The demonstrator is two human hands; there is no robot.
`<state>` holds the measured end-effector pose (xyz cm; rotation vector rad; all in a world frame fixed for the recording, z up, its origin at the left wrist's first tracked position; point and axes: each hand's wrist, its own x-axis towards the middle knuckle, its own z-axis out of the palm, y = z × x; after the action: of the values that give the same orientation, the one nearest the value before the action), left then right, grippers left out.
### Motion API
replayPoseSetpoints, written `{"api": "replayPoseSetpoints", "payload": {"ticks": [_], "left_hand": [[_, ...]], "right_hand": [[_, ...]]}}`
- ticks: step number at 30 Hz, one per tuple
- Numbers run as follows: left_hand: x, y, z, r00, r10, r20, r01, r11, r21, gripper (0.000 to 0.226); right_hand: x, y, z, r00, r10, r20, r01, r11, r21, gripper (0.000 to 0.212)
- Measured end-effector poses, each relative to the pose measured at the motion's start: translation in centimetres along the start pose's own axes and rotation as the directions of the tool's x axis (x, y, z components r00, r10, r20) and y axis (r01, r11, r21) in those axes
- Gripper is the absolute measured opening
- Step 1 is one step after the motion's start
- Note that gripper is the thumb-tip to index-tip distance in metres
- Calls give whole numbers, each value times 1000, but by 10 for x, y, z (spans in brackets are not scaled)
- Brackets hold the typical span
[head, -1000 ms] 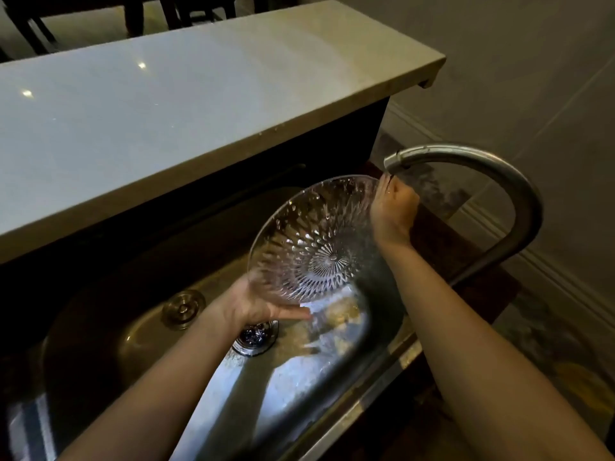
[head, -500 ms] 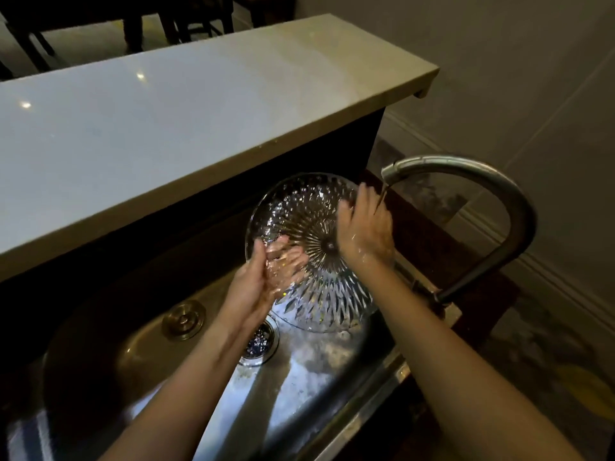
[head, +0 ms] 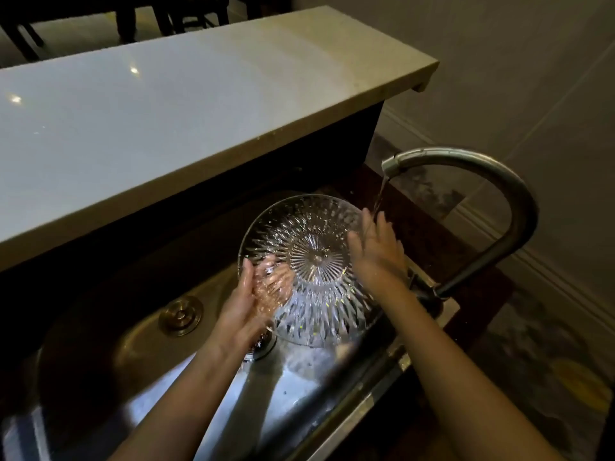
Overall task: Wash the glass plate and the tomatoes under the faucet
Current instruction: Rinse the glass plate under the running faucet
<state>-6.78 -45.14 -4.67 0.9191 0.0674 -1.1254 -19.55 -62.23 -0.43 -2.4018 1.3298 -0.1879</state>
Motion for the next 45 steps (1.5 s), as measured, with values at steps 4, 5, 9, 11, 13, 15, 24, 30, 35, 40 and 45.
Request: {"api": "replayPoseSetpoints", "payload": {"ticks": [4, 5, 9, 11, 13, 15, 24, 30, 35, 40, 45], "left_hand": [[-4, -6, -8, 1000, -16, -5, 16, 999, -40, 42], [-4, -4, -9, 1000, 1, -9, -2, 998, -64, 42], [-4, 6, -15, 997, 66, -42, -69, 994, -86, 45], [-2, 6, -16, 997, 64, -45, -67, 995, -75, 47], [-2, 5, -13, 998, 47, -44, -50, 997, -61, 49], [-2, 5, -3, 999, 45, -6, -45, 998, -46, 52], [7, 5, 6, 999, -9, 48, 8, 1000, 17, 61], [5, 2, 6, 998, 9, -54, -15, 995, -104, 53], [13, 13, 26, 976, -7, -217, 5, 1000, -10, 47], [22, -3, 64, 806, 570, -162, -69, 361, 930, 51], [21, -38, 127, 784, 471, 404, -347, -207, 915, 58]], "right_hand": [[34, -32, -15, 998, 51, -24, -52, 998, -44, 59], [37, -42, -17, 999, 17, -32, -20, 996, -92, 59], [35, -64, -10, 979, -195, 53, 202, 956, -213, 69], [33, -65, -5, 971, -225, 77, 237, 935, -263, 70], [29, -66, -2, 961, -261, 85, 275, 914, -297, 70], [20, -68, 6, 909, -398, 125, 415, 833, -366, 67], [-48, -15, 22, 735, -654, 180, 669, 657, -346, 53], [-3, -5, -19, 988, 152, -40, -125, 914, 386, 59], [10, -14, -45, 936, 287, 203, -275, 237, 932, 27], [-2, -25, -39, 934, 356, 3, -124, 317, 940, 25], [-15, -30, -29, 930, 358, -84, -80, 420, 904, 27]]}}
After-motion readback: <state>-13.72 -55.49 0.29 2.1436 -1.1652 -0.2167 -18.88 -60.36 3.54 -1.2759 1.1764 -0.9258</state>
